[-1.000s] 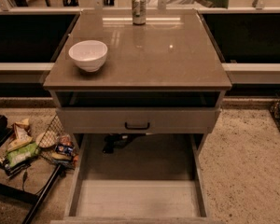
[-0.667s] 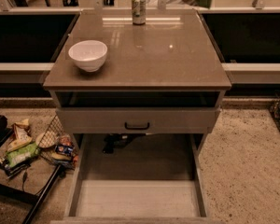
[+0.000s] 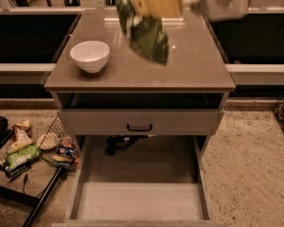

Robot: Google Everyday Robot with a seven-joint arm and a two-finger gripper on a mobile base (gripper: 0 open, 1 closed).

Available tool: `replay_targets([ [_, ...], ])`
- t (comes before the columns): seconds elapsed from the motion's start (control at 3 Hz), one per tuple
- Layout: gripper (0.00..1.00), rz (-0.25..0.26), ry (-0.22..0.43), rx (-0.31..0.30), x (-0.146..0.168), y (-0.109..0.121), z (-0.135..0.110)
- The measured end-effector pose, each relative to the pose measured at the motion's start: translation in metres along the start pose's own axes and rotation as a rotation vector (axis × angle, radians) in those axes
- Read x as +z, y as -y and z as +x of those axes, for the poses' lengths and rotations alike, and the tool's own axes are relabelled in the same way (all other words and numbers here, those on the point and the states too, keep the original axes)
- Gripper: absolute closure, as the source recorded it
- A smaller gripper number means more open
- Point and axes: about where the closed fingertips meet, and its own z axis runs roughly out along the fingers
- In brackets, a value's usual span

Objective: Place green jalapeno chip bag into middle drawer

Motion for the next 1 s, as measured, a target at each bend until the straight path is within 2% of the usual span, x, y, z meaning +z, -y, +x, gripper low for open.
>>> replay_targets([
  [0.33, 1.00, -0.054, 0.032, 0.230, -0.014, 0.000, 0.112],
  [0.67, 1.00, -0.016, -0.035, 0.541, -0.041, 0.006, 0.270],
  [1.0, 1.00, -0.049, -0.166, 0.758, -0.020, -0.009, 0.420],
])
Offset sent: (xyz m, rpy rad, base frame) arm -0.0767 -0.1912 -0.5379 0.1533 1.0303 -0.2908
